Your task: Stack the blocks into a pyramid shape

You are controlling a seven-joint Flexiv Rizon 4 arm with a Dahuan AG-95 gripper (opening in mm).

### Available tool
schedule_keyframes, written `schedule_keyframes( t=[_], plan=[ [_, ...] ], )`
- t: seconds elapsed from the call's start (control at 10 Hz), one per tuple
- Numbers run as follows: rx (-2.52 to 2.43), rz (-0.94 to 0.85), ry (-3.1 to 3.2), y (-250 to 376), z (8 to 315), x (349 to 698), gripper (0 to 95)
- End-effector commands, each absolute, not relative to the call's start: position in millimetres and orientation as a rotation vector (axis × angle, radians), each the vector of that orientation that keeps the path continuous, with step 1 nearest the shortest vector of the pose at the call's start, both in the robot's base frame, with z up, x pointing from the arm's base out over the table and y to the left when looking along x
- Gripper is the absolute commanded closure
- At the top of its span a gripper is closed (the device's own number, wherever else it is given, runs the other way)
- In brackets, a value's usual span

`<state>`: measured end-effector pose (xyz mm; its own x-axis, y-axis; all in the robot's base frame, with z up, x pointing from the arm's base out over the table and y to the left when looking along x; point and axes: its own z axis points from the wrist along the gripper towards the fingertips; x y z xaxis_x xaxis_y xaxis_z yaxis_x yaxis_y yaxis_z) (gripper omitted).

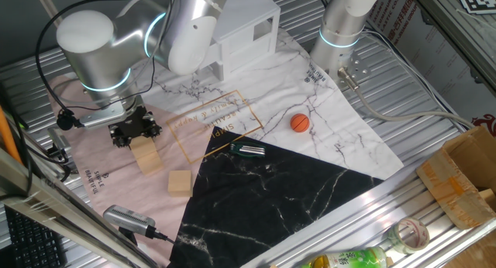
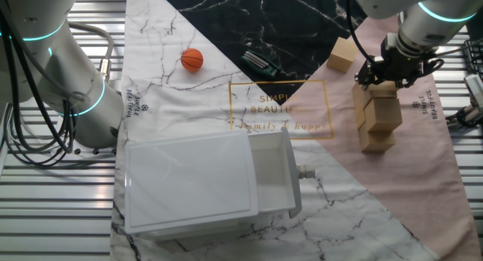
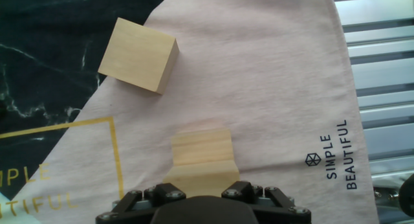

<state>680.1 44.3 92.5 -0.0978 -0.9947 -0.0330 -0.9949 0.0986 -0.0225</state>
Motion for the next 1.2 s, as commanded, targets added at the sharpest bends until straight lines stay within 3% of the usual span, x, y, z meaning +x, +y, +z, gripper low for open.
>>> schedule_keyframes(
  t=[0.1,0.6,0.7,1.2],
  plan=[
    [-2.085,0.010,2.297,44.6,92.8,680.8,57.0],
    [-2.096,0.003,2.291,44.9,92.8,681.1,57.0],
    [-2.101,0.002,2.287,44.9,92.8,681.1,38.0],
    [-2.109,-0.018,2.298,44.6,92.2,681.4,38.0]
  ],
)
